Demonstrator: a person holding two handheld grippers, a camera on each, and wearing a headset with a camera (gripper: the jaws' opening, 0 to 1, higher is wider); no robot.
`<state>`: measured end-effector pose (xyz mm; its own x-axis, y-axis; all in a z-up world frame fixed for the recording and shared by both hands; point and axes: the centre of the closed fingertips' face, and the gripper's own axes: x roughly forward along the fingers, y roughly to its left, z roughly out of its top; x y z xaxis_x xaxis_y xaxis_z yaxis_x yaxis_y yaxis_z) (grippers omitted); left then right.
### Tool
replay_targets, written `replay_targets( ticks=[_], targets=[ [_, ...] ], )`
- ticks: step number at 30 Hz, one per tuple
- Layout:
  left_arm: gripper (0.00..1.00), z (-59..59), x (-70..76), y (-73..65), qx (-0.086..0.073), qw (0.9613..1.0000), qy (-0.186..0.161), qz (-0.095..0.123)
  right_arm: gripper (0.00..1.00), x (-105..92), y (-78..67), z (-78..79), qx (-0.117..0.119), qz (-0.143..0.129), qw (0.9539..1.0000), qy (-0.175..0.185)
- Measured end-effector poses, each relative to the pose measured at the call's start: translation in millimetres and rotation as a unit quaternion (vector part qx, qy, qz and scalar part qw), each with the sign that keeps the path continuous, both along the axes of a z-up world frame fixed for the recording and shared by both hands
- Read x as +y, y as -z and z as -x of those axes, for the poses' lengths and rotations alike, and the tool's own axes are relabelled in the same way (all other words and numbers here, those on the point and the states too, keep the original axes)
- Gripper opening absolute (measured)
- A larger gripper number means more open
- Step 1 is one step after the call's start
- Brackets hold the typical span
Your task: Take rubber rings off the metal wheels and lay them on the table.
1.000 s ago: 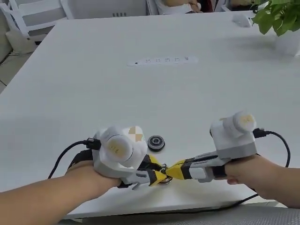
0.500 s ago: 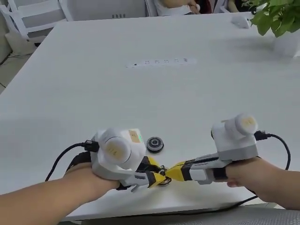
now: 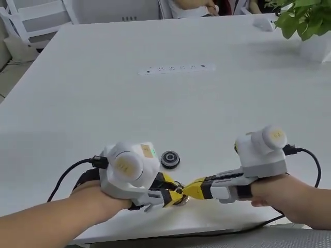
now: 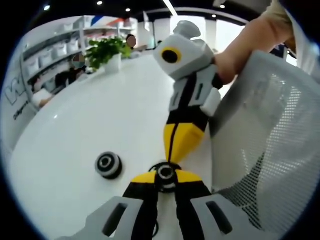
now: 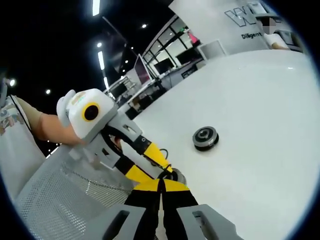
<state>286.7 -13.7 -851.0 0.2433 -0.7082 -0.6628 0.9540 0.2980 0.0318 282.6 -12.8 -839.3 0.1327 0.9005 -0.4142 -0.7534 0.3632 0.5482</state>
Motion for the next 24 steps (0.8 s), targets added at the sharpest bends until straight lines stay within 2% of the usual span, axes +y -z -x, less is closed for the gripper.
replay_targets(
  ticks=[6,11,13,24],
  targets=[
    [0.13,-0.3,-0.7,-1.0,0.01,0.9999,0.001,0.004,0.0,-2.3,1.9,-2.5,0.003,0.003,1.0,0.009],
    [0.14,0.4,-0.8,-1.1,0.012,0.9999,0.006,0.003,0.0,-3.3,0.7,-5.1,-0.001,0.004,0.9999,0.012],
    [0.17,0.7,-0.5,-2.0,0.015,0.9999,0.005,0.005,0.0,-3.3,0.5,-5.2,-0.001,0.003,0.9999,0.013],
    [0.23,2.9,2.7,-17.7,0.018,0.9997,0.004,0.019,0.0,-4.4,-7.2,-8.6,-0.005,-0.004,0.9998,0.019]
  ],
)
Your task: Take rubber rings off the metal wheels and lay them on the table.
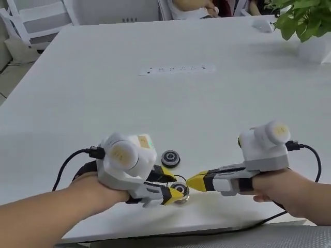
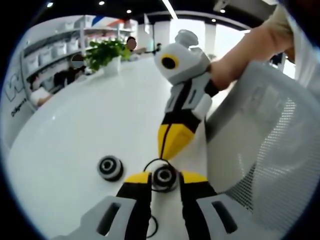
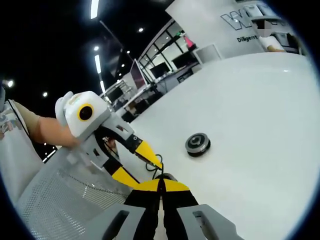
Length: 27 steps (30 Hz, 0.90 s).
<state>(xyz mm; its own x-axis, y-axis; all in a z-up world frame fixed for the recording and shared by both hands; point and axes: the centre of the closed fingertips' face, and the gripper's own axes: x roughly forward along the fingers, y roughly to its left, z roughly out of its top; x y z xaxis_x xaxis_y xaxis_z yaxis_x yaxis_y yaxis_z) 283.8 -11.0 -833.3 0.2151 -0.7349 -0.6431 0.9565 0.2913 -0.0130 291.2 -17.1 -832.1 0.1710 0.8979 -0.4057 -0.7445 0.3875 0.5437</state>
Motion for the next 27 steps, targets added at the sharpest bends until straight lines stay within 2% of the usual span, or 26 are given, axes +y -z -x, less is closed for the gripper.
replay_targets(
  ticks=[14,21,27],
  targets=[
    [0.33,3.2,16.0,-26.0,-0.011,0.9996,-0.014,0.023,0.0,3.0,-16.6,-0.1,-0.009,-0.009,0.9999,-0.008],
    [0.36,2.8,24.9,-44.0,-0.008,0.9982,-0.031,0.049,0.0,10.0,-25.7,0.6,-0.019,-0.008,0.9996,-0.02],
    [0.41,2.5,34.7,-52.9,-0.009,0.9968,-0.046,0.065,0.0,17.4,-35.3,-3.0,-0.027,-0.01,0.9992,-0.028]
  ],
)
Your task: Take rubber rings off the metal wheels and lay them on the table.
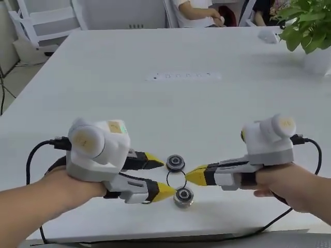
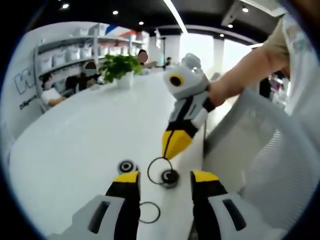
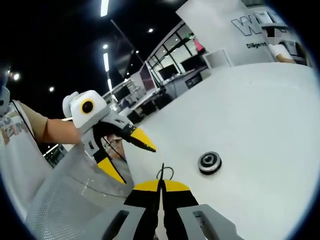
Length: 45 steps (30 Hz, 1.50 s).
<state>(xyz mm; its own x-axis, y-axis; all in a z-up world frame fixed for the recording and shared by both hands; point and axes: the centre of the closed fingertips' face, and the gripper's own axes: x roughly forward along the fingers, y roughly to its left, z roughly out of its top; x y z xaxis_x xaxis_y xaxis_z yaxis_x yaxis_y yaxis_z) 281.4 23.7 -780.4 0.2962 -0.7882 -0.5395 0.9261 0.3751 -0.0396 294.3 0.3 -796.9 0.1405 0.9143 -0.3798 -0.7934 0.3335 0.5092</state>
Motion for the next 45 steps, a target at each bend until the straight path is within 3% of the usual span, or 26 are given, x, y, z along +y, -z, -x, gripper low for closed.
replay_targets(
  ticks=[17,23,34,45],
  targets=[
    [0.51,5.0,50.3,-6.2,-0.008,0.9992,-0.039,-0.006,0.0,29.1,-8.4,-2.9,-0.011,0.002,0.9996,-0.025],
    [0.51,9.3,60.4,-8.7,-0.009,0.9988,-0.047,-0.007,0.0,42.0,-7.2,-2.6,-0.012,0.003,0.9993,-0.035],
    [0.55,13.8,82.1,-6.2,-0.003,0.9979,-0.064,-0.01,0.0,59.3,3.1,0.9,-0.005,0.017,0.9982,-0.057],
    [0.62,17.9,91.5,-4.6,0.003,0.997,-0.077,-0.01,0.0,67.3,18.7,7.3,0.006,0.04,0.997,-0.066]
  ],
)
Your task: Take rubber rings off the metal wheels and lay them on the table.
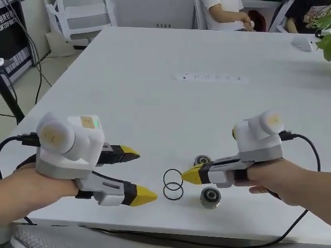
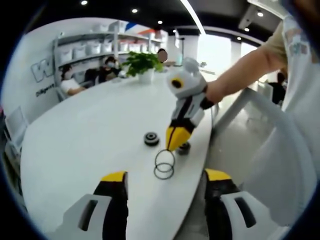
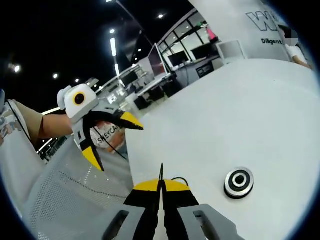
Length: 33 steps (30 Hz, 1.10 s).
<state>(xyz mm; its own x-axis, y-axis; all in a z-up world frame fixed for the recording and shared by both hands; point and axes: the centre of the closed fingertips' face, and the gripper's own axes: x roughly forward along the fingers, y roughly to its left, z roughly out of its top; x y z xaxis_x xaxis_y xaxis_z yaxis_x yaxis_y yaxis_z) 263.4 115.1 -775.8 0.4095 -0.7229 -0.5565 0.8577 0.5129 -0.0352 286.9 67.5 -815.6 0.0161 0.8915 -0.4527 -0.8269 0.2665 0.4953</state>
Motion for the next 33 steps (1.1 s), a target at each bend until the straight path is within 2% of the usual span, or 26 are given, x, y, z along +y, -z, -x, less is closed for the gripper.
replay_targets(
  ticks=[5,13,23,33],
  targets=[
    [0.64,2.0,1.6,0.1,0.0,1.0,0.0,-0.002,0.0,2.8,4.9,5.2,0.007,0.012,0.9999,-0.003],
    [0.67,4.6,4.7,0.4,0.002,1.0,-0.001,-0.003,0.0,2.2,15.0,5.1,0.016,0.027,0.9995,-0.002],
    [0.72,6.7,7.5,1.0,0.007,1.0,-0.004,-0.004,0.0,1.8,23.3,-0.8,0.028,0.034,0.9988,0.018],
    [0.74,7.1,7.9,3.8,0.012,0.9999,-0.003,-0.005,0.0,-2.6,35.9,-4.3,0.028,0.063,0.997,0.034]
  ],
)
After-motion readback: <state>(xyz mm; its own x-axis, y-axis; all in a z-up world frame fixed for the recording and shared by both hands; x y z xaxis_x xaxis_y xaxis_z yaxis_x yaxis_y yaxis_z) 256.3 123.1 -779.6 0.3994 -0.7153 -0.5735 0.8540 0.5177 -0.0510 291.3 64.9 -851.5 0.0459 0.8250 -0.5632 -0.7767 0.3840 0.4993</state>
